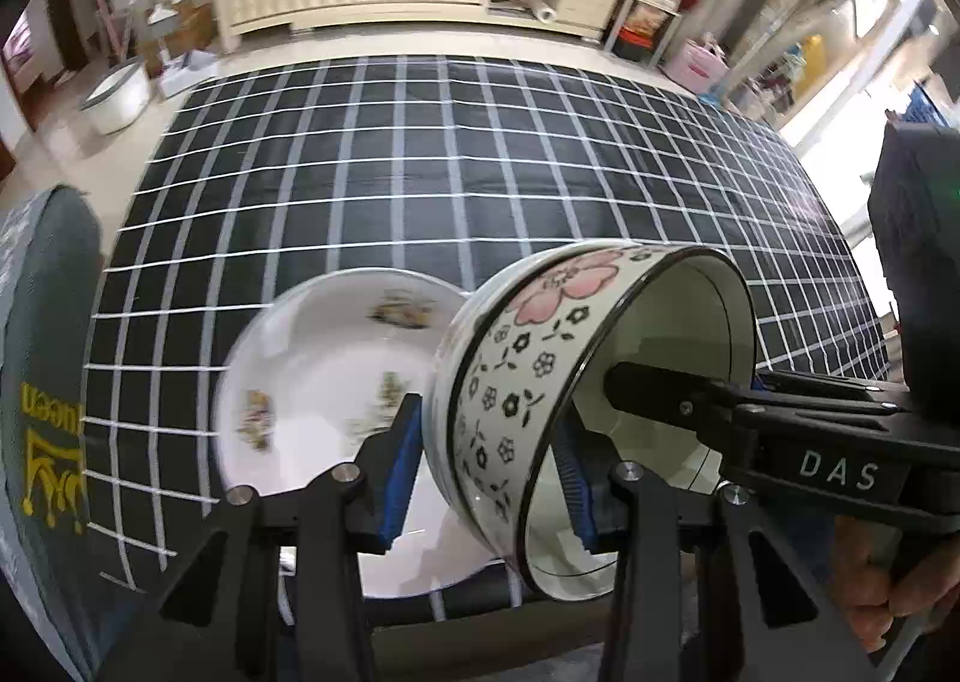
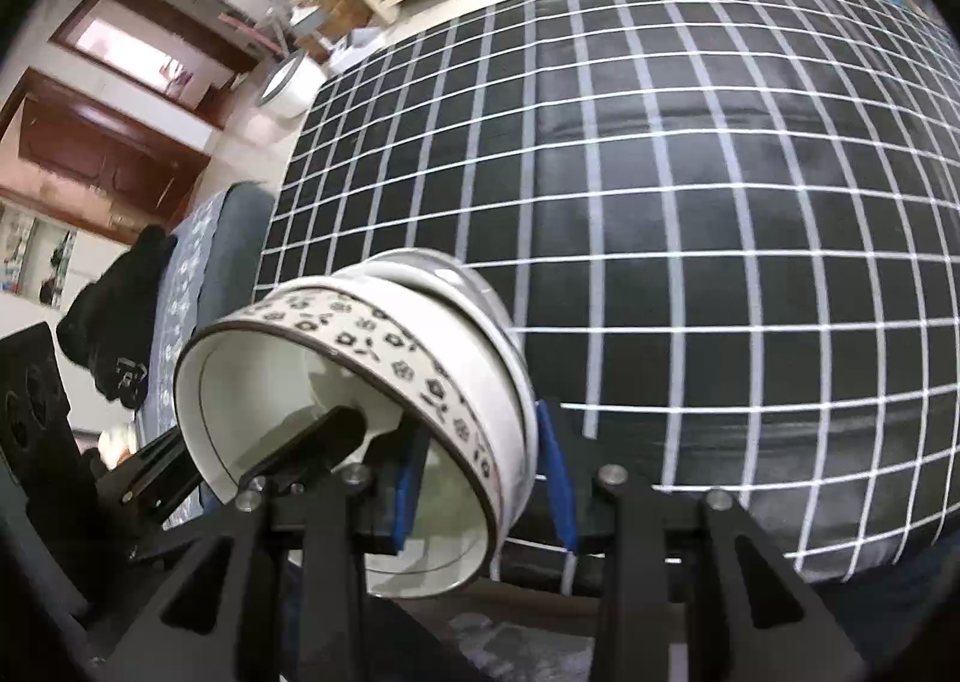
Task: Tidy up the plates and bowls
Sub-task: 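Lift the nested bowl stack and carry it over the plate stack, then lower the bowl stack onto the plates and open both grippers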
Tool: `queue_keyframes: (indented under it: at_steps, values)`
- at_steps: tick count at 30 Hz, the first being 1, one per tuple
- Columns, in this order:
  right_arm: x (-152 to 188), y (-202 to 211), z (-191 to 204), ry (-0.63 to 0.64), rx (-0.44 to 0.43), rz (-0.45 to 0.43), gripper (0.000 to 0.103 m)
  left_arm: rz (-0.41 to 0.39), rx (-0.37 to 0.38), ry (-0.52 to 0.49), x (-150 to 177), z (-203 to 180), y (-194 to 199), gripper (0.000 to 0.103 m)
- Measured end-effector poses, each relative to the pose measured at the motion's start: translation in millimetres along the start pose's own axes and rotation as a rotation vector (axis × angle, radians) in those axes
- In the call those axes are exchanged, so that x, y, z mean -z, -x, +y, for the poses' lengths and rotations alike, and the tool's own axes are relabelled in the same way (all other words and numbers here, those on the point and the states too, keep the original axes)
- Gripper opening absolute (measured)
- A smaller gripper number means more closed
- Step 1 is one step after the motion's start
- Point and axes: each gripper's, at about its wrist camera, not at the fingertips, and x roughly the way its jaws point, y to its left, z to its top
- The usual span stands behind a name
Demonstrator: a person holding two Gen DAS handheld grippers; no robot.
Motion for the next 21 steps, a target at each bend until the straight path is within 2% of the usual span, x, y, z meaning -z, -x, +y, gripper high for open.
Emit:
queue_keyframes:
  at_steps: [7, 21]
  values:
    - [-4.6, -32.7, 24.8, 0.047, -0.014, 0.072, 0.041, 0.01, -0.037, 0.072, 11.7, 46.0, 7.3, 0.039]
    - [-11.2, -67.8, 34.5, 0.031, 0.026, 0.15, 0.04, 0.064, -0.004, 0.143, 25.9, 72.4, -16.8, 0.039]
